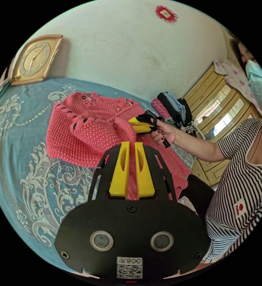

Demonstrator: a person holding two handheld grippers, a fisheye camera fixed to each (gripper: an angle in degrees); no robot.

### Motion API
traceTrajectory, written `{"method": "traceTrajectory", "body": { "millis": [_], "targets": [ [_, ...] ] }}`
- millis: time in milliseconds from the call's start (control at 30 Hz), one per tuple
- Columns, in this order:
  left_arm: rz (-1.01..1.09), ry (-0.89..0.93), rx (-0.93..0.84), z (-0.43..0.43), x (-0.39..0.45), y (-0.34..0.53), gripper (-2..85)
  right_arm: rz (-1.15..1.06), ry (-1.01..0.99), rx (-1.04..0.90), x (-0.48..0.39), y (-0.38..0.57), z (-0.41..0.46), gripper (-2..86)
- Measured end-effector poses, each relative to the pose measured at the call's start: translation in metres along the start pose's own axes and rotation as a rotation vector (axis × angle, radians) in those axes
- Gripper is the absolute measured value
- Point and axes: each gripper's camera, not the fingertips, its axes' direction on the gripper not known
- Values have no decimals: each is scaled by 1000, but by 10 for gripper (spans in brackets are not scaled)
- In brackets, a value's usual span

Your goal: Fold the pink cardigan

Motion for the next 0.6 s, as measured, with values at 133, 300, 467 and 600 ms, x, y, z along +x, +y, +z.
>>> {"method": "traceTrajectory", "body": {
  "millis": [133,300,467,600],
  "targets": [
    [93,-49,-34,5,31,-12,28,12,12,-29,4,-7,-16,98],
    [170,-92,-66,10,64,-25,29,31,-5,-51,11,-7,-37,104],
    [256,-129,-119,19,102,-38,29,60,-39,-54,19,3,-60,104],
    [319,-150,-174,29,127,-46,29,73,9,-89,20,8,-67,86]
  ]
}}
